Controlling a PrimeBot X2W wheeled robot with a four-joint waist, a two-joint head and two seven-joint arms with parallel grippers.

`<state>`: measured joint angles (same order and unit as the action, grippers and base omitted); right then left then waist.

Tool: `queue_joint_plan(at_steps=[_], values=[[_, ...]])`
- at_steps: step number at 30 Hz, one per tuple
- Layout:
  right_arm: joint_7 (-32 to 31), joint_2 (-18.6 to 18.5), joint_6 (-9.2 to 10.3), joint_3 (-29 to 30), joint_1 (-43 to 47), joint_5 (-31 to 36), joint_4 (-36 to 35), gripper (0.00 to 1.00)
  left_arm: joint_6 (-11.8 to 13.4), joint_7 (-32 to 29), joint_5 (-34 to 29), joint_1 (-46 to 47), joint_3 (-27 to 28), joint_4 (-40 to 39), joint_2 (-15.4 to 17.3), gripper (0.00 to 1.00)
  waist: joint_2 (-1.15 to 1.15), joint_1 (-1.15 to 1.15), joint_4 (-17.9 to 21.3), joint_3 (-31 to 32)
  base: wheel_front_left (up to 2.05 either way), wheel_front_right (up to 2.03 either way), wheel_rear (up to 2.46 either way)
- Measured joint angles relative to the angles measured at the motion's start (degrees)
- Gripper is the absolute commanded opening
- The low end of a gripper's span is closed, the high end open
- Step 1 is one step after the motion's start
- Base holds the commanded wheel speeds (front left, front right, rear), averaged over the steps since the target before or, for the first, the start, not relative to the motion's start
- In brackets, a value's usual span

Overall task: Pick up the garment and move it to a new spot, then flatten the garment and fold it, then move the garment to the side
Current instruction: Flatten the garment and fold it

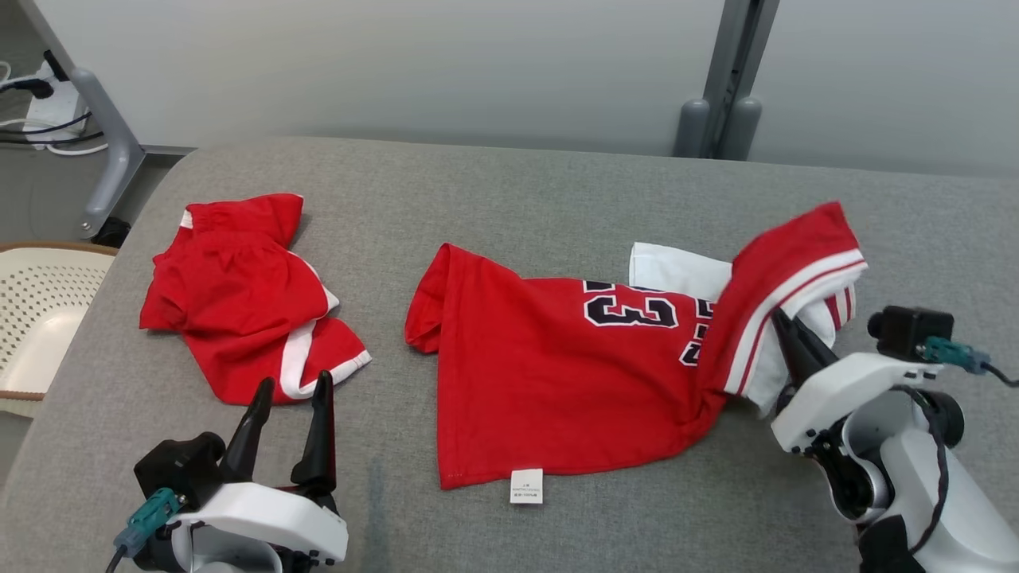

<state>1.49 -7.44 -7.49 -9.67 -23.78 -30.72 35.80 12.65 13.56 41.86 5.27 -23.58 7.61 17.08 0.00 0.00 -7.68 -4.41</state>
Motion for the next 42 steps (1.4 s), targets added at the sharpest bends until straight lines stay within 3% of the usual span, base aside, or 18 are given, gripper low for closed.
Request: queue_joint_plan(at_steps=[2, 4, 5, 6, 7, 16, 22, 25, 42], values=[[-0.86, 0.25, 0.00, -1.09, -1.89, 1.20, 0.40, 0.00, -0.09, 0.00, 0.08, 0.15, -0.22, 0.53, -0.27, 1.00, 0.00, 0.00, -0.68, -0.08, 0.00, 0.00, 0.00], [-2.02, 1.03, 0.00, -2.26, -3.64, 1.64, 1.79, 0.20, -0.51, 0.00, 0.16, 0.50, -0.48, 1.09, -0.75, 1.00, 0.00, 0.00, -1.45, -0.18, 0.00, 0.00, 0.00], [-2.16, 1.37, 0.00, -2.87, -4.29, 2.31, 2.66, 0.43, -0.59, 0.01, 0.19, 0.71, -0.66, 1.40, -0.99, 1.00, 0.00, 0.00, -1.85, -0.24, 0.00, 0.00, 0.00], [-2.34, 1.74, 0.00, -3.43, -4.95, 2.45, 3.61, 0.80, -0.75, 0.01, 0.29, 0.89, -0.70, 1.74, -1.16, 1.00, 0.00, 0.00, -2.27, -0.32, 0.00, 0.00, 0.00], [-2.46, 2.05, 0.00, -3.90, -5.45, 2.48, 4.52, 1.00, -0.90, 0.05, 0.38, 0.98, -0.82, 2.03, -1.32, 1.00, 0.00, 0.00, -2.69, -0.40, 0.00, 0.00, 0.00], [1.69, 2.86, 0.00, -7.58, -6.06, 0.80, 5.10, 1.00, -1.44, 0.58, 0.52, 1.10, -0.59, 3.68, -1.86, 1.00, 0.00, 0.00, -3.32, -0.66, 0.00, 0.00, 0.00], [3.78, -2.58, 0.01, -5.61, -3.22, -1.07, 2.40, 1.00, -1.94, 0.63, 0.49, 1.38, -0.88, 4.14, -2.18, 1.00, 0.00, 0.00, -1.54, -0.61, 0.00, 0.00, 0.00], [3.54, -3.32, 0.00, -4.72, -3.49, -1.35, 3.15, 1.00, -2.01, 0.64, 0.48, 2.13, -1.11, 4.23, -2.26, 1.00, 0.00, 0.00, -1.42, -1.26, 0.00, 0.00, 0.00], [-0.36, -3.71, 0.00, -7.35, -17.23, 2.56, 20.85, 1.00, -2.59, 0.85, 0.02, 3.77, -1.62, 6.04, -3.39, 1.00, 0.00, 0.00, -4.59, -5.80, 0.00, 0.00, 0.00]])
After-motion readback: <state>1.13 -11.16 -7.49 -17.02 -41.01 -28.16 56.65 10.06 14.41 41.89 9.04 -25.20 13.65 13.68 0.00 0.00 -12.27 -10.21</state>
